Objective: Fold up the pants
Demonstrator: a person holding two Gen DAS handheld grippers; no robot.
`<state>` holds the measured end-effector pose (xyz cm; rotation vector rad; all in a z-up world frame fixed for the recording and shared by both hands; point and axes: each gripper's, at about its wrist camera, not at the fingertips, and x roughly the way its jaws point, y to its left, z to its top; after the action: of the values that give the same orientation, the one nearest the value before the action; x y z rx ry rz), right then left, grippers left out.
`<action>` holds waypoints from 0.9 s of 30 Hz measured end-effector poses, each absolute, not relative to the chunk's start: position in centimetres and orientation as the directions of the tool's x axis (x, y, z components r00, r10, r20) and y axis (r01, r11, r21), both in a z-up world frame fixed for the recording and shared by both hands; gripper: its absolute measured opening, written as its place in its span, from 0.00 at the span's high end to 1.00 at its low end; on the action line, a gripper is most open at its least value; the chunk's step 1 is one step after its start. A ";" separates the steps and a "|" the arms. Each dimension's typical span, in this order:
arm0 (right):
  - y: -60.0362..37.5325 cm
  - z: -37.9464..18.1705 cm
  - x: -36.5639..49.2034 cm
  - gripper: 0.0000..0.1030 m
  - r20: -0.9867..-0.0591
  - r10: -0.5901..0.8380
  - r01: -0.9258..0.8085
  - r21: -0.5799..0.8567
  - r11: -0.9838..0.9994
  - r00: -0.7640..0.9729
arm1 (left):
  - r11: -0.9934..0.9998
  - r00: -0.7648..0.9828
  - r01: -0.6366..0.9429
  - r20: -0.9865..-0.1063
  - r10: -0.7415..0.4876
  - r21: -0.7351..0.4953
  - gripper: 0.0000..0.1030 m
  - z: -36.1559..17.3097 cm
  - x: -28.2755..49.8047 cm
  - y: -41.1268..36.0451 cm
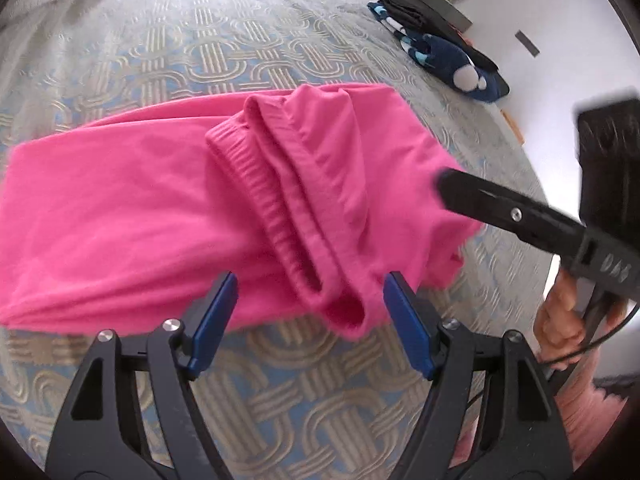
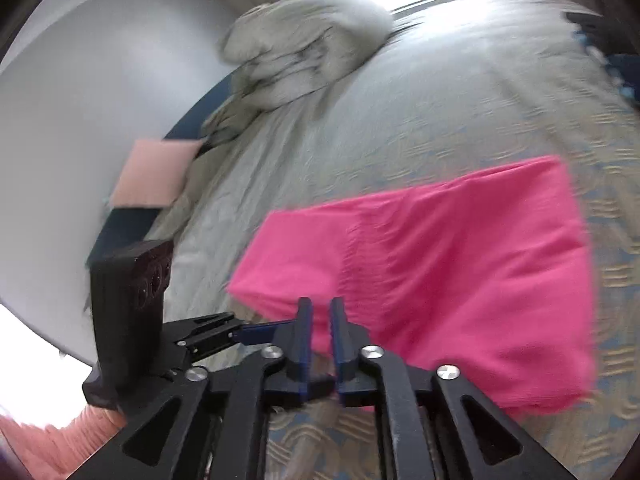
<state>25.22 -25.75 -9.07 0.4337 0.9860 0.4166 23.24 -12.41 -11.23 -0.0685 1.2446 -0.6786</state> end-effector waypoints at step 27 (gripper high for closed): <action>-31.4 -9.0 19.5 0.43 -0.808 0.191 0.027 0.248 0.968 0.557 | 0.842 0.387 0.503 -0.821 -0.419 -0.193 0.82 -2.1 25.4 -14.0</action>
<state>19.51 -31.43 -8.99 0.2438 0.9775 0.0978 25.39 -13.97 -2.13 0.0928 1.0161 -0.5880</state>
